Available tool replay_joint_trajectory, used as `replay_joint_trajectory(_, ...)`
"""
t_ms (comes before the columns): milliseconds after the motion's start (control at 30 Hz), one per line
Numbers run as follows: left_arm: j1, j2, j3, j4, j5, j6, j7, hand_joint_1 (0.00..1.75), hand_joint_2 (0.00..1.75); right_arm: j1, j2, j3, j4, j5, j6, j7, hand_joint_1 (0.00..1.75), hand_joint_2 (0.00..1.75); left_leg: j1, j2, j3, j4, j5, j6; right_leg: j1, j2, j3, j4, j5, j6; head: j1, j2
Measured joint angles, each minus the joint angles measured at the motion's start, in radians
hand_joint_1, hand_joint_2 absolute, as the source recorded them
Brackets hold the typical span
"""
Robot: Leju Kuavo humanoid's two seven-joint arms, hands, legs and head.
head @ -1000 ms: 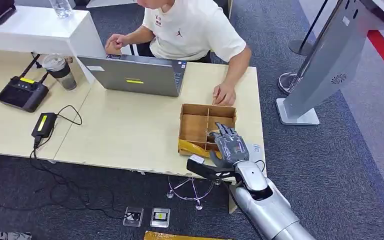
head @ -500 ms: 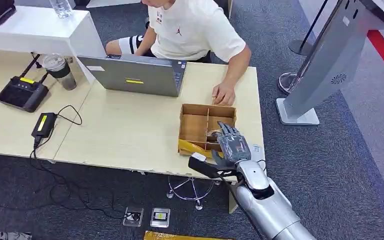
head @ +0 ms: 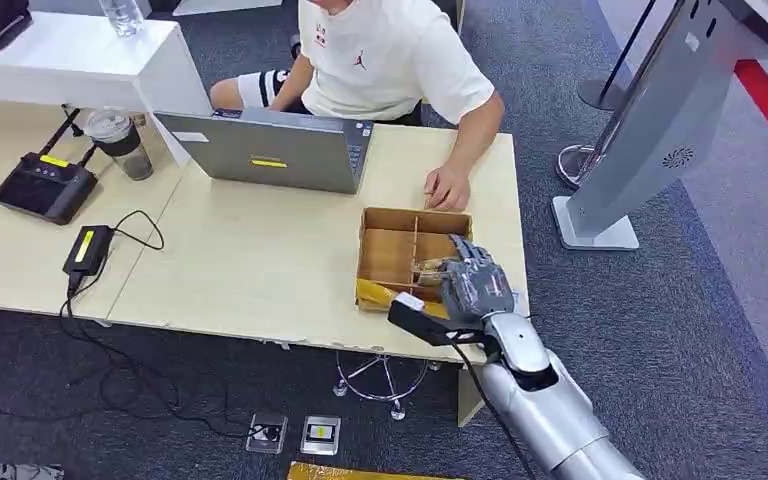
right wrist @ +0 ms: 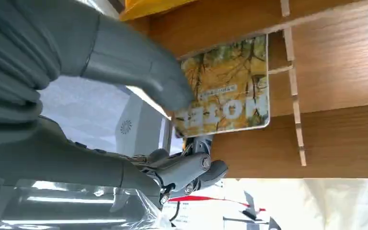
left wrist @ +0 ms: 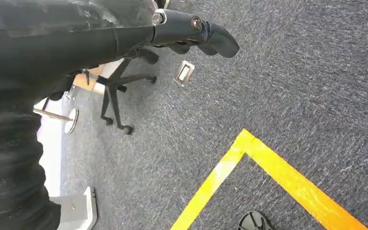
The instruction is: Pass the card to the sensor for recognition and then transmit it.
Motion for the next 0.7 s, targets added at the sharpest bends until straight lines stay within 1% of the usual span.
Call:
replay_joint_trajectory(33, 0.000, 0.000, 0.000, 0.000, 0.000, 0.000, 0.000, 0.00, 1.75, 0.000, -0.002, -0.001, 0.000, 0.000, -0.002, 0.000, 1.55, 1.75, 0.000, 0.000, 0.000, 0.000, 0.000, 0.000, 0.000, 0.000, 0.000, 0.000, 0.000, 0.000, 0.000, 0.000)
replay_joint_trajectory(167, 0.000, 0.000, 0.000, 0.000, 0.000, -0.001, 0.000, 0.00, 1.75, 0.000, -0.008, -0.005, 0.000, -0.002, -0.004, 0.001, 1.54, 1.75, 0.000, 0.000, 0.000, 0.000, 0.000, 0.000, 0.000, 0.000, 0.000, 0.000, 0.000, 0.000, 0.000, 0.000)
replay_joint_trajectory(200, 0.000, 0.000, 0.000, 0.000, 0.000, -0.002, 0.000, 0.00, 1.75, 0.000, -0.009, -0.009, 0.000, -0.003, -0.003, 0.001, 1.57, 1.75, 0.000, 0.000, 0.000, 0.000, 0.000, 0.000, 0.000, 0.000, 0.000, 0.000, 0.000, 0.000, 0.000, 0.000)
replay_joint_trajectory(267, 0.000, 0.000, 0.000, 0.000, 0.000, -0.002, 0.000, 0.00, 1.75, 0.000, -0.011, -0.010, 0.000, -0.003, -0.003, 0.001, 1.57, 1.75, 0.000, 0.000, 0.000, 0.000, 0.000, 0.000, 0.000, 0.000, 0.000, 0.000, 0.000, 0.000, 0.000, 0.000)
replay_joint_trajectory(333, 0.000, 0.000, 0.000, 0.000, 0.000, -0.002, -0.003, 0.00, 1.75, 0.000, -0.014, -0.010, 0.000, -0.003, -0.003, 0.001, 1.52, 1.75, 0.000, 0.000, 0.000, 0.000, 0.000, 0.000, 0.000, 0.000, 0.000, 0.000, 0.000, 0.000, 0.000, 0.000)
replay_joint_trajectory(400, 0.000, 0.000, 0.000, 0.000, 0.000, -0.002, -0.005, 0.00, 1.75, 0.000, -0.016, -0.011, 0.000, -0.004, -0.003, 0.001, 1.54, 1.75, 0.000, 0.000, 0.000, 0.000, 0.000, 0.000, 0.000, 0.000, 0.000, 0.000, 0.000, 0.000, 0.000, 0.000)
replay_joint_trajectory(467, 0.000, 0.000, 0.000, 0.000, 0.001, -0.002, -0.006, 0.00, 1.75, 0.000, -0.018, -0.013, 0.000, -0.006, -0.002, 0.002, 1.52, 1.75, 0.000, 0.000, 0.000, 0.000, 0.000, 0.000, 0.000, 0.000, 0.000, 0.000, 0.000, 0.000, 0.000, 0.000)
replay_joint_trajectory(500, 0.000, 0.000, 0.000, 0.000, 0.001, -0.003, -0.006, 0.00, 1.75, 0.001, -0.019, -0.015, 0.000, -0.006, -0.002, 0.002, 1.55, 1.75, 0.000, 0.000, 0.000, 0.000, 0.000, 0.000, 0.000, 0.000, 0.000, 0.000, 0.000, 0.000, 0.000, 0.000)
replay_joint_trajectory(533, 0.000, 0.000, 0.000, 0.000, 0.001, -0.003, -0.006, 0.00, 1.75, 0.001, -0.020, -0.016, 0.000, -0.008, -0.001, 0.002, 1.52, 1.75, 0.000, 0.000, 0.000, 0.000, 0.000, 0.000, 0.000, 0.000, 0.000, 0.000, 0.000, 0.000, 0.000, 0.000)
replay_joint_trajectory(567, 0.000, 0.000, 0.000, 0.000, 0.001, -0.003, -0.007, 0.00, 1.75, 0.001, -0.021, -0.016, 0.000, -0.010, -0.001, 0.002, 1.54, 1.75, 0.000, 0.000, 0.000, 0.000, 0.000, 0.000, 0.000, 0.000, 0.000, 0.000, 0.000, 0.000, 0.000, 0.000)
replay_joint_trajectory(600, 0.000, 0.000, 0.000, 0.000, 0.001, -0.003, -0.007, 0.00, 1.75, 0.001, -0.022, -0.016, 0.000, -0.010, 0.000, 0.002, 1.45, 1.75, 0.000, 0.000, 0.000, 0.000, 0.000, 0.000, 0.000, 0.000, 0.000, 0.000, 0.000, 0.000, 0.000, 0.000)
replay_joint_trajectory(633, 0.000, 0.000, 0.000, 0.000, 0.001, -0.003, -0.007, 0.00, 1.75, 0.001, -0.023, -0.016, 0.000, -0.011, 0.000, 0.002, 1.33, 1.75, 0.000, 0.000, 0.000, 0.000, 0.000, 0.000, 0.000, 0.000, 0.000, 0.000, 0.000, 0.000, 0.000, 0.000)
replay_joint_trajectory(667, 0.000, 0.000, 0.000, 0.000, 0.001, -0.003, -0.007, 0.00, 1.75, 0.001, -0.023, -0.016, 0.000, -0.011, 0.001, 0.003, 1.26, 1.75, 0.000, 0.000, 0.000, 0.000, 0.000, 0.000, 0.000, 0.000, 0.000, 0.000, 0.000, 0.000, 0.000, 0.000)
replay_joint_trajectory(700, 0.000, 0.000, 0.000, 0.000, 0.001, -0.003, -0.007, 0.00, 1.75, 0.001, -0.024, -0.016, 0.000, -0.012, 0.001, 0.003, 0.96, 1.75, 0.000, 0.000, 0.000, 0.000, 0.000, 0.000, 0.000, 0.000, 0.000, 0.000, 0.000, 0.000, 0.000, 0.000)
